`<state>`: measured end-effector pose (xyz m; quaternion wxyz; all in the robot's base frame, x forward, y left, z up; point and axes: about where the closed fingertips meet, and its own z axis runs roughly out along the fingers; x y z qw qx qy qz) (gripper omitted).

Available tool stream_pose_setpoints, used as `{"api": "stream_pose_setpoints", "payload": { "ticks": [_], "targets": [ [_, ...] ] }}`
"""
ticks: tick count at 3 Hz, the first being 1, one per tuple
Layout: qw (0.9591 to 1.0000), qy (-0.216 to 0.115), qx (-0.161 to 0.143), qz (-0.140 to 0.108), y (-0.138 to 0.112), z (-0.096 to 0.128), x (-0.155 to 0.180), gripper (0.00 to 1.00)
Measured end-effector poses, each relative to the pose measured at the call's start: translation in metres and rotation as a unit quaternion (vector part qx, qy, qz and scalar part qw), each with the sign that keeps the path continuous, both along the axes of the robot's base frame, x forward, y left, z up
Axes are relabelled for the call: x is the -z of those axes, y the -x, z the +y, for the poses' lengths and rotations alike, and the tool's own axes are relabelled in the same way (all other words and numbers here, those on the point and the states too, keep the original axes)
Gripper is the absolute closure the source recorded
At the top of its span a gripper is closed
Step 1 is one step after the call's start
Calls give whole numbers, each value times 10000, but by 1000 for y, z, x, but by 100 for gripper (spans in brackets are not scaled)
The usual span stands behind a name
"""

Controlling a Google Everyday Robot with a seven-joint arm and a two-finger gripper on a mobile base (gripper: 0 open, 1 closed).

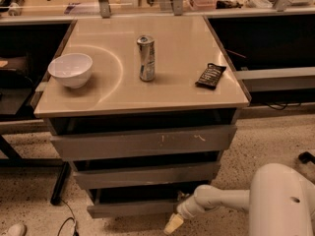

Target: Open bottom drawer

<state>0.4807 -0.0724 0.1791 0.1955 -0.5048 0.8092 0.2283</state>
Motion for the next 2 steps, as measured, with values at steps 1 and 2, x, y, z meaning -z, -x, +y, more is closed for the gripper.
{"api": "stream_pose_setpoints", "payload": {
  "ticks": [1,2],
  "targets": [
    [10000,0,-2,8,0,0,0,0],
    [9995,21,-38,311,33,-3,-12,0]
  ]
}}
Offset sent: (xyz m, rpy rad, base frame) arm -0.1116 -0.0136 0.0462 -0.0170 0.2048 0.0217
